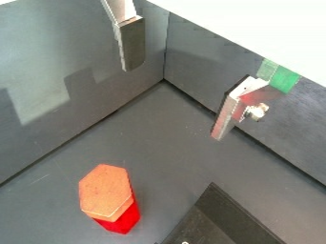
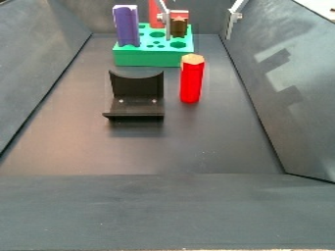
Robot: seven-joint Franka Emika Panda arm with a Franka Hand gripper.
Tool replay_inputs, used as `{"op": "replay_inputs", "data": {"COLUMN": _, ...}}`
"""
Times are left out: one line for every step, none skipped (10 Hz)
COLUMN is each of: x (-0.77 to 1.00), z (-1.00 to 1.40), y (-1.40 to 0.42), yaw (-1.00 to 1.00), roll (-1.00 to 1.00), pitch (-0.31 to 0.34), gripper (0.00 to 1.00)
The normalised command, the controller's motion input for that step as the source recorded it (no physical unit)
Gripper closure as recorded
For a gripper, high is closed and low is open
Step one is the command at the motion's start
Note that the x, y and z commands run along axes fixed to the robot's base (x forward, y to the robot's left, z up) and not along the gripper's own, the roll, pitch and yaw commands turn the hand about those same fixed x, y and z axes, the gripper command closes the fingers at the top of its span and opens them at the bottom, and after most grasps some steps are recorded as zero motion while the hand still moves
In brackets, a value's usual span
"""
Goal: Pick up the hexagon object. Move up. Move to above the board. Insert the hexagon object.
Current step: Pick up the hexagon object.
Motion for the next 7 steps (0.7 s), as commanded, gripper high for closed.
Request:
{"op": "replay_inputs", "data": {"x": 0.00, "z": -0.13, "y": -0.15, "yaw": 0.01, "roll": 0.00, "pitch": -0.014, "gripper": 0.00}}
{"op": "replay_inputs", "data": {"x": 0.00, "z": -0.30, "y": -0.31, "yaw": 0.01, "roll": 0.01, "pitch": -0.099, "gripper": 0.00}}
{"op": "replay_inputs", "data": {"x": 0.00, "z": -0.32, "y": -0.34, "yaw": 0.01, "roll": 0.01, "pitch": -0.139, "gripper": 0.00}}
{"op": "replay_inputs", "data": {"x": 0.00, "z": -0.37, "y": -0.31, "yaw": 0.00, "roll": 0.00, "pitch": -0.203, "gripper": 0.00}}
{"op": "replay_inputs", "data": {"x": 0.00, "z": -0.42, "y": -0.26, "yaw": 0.01, "roll": 0.00, "pitch": -0.211, "gripper": 0.00}}
{"op": "replay_inputs", "data": {"x": 0.00, "z": -0.55, "y": -0.31, "yaw": 0.03, "roll": 0.00, "pitch": -0.217, "gripper": 0.00}}
{"op": "replay_inputs", "data": {"x": 0.00, "z": -0.56, "y": -0.33, "yaw": 0.05, "roll": 0.00, "pitch": -0.246, "gripper": 0.00}}
